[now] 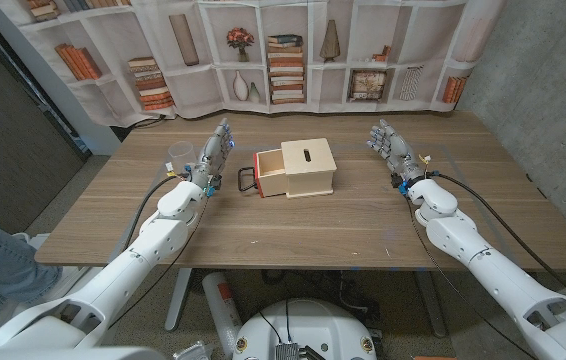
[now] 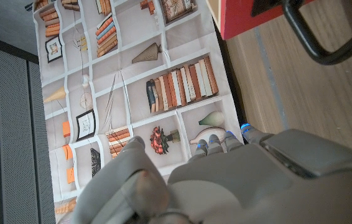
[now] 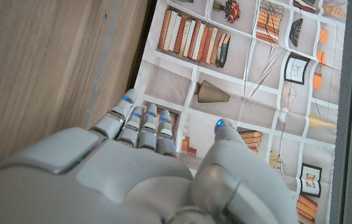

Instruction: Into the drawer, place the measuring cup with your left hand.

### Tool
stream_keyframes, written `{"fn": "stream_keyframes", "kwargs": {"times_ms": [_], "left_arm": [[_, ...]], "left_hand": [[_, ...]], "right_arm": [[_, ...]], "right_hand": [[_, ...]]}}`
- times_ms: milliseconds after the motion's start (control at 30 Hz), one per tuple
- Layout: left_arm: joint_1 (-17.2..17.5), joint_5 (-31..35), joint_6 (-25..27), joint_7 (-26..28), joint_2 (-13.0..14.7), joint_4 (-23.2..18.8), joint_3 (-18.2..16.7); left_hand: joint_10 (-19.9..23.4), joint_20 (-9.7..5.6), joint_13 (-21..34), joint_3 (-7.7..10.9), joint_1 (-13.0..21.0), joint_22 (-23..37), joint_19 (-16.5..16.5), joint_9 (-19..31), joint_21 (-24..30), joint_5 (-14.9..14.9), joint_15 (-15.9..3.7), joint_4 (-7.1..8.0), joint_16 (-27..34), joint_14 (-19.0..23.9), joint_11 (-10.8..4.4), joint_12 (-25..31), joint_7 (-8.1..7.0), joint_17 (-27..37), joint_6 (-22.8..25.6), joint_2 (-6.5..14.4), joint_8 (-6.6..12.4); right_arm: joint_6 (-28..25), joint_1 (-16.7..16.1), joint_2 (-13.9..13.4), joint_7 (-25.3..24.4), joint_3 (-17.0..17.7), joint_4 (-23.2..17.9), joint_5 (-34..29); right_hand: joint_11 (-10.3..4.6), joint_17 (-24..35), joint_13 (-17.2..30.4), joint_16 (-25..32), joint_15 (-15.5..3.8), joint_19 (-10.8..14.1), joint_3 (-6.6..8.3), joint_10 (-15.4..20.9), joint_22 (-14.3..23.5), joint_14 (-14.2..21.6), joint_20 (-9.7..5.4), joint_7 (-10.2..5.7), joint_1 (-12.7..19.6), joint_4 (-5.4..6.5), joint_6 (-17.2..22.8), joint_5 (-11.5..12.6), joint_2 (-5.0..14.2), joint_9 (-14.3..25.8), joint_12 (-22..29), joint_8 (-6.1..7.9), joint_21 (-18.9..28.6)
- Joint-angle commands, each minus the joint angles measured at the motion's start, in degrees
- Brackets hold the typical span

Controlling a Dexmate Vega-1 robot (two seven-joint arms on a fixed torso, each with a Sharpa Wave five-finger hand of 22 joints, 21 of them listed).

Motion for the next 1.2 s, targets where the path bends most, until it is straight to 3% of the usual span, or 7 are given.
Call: {"fn": "stream_keyframes", "kwargs": {"times_ms": [33,433,1200], "left_arm": [[0.1,-0.6,0.8,-0.1,0.2,-1.5,-0.2],[0.0,-1.0,2.0,-0.2,0.6,-2.1,-0.1],[3.6,0.3,1.0,2.9,3.4,-7.6,-2.0]], "left_hand": [[-1.6,-0.76,0.2,0.46,0.7,0.1,-3.8,0.3,0.4,0.3,0.14,-0.26,0.2,-3.4,-0.05,0.3,0.33,0.1,-1.6,0.0,0.23],[-1.5,-1.04,0.2,0.45,1.2,0.1,-2.4,0.2,0.9,0.4,-0.01,-0.73,0.5,-2.9,-0.04,0.5,0.67,0.1,-1.8,0.0,0.22],[-0.8,-0.93,0.2,0.45,2.2,0.1,-2.1,0.2,0.7,0.4,0.32,-1.63,0.7,-2.2,0.26,0.8,0.62,0.1,-1.3,-0.2,0.48]], "right_arm": [[0.7,-0.5,0.4,0.2,0.2,0.0,0.5],[1.6,-1.5,0.8,-1.2,0.6,-0.9,0.4],[1.5,-1.7,0.5,-1.0,0.3,-1.0,0.0]], "right_hand": [[-0.02,0.2,0.1,0.4,-0.26,0.4,0.32,0.6,0.3,0.5,-0.49,-0.50,0.4,-0.03,0.4,0.2,0.10,0.1,0.2,0.37,0.2],[-0.34,0.1,0.1,0.7,-0.87,0.2,0.32,1.7,0.3,1.3,-0.38,-0.66,0.7,-0.41,1.2,-0.2,0.16,0.1,0.4,0.59,-0.2],[-0.21,0.1,0.0,0.4,-0.82,-0.9,0.20,1.1,0.4,0.6,-0.30,-0.68,0.8,-0.67,1.1,-0.6,0.29,0.1,-0.1,0.38,-1.1]]}}
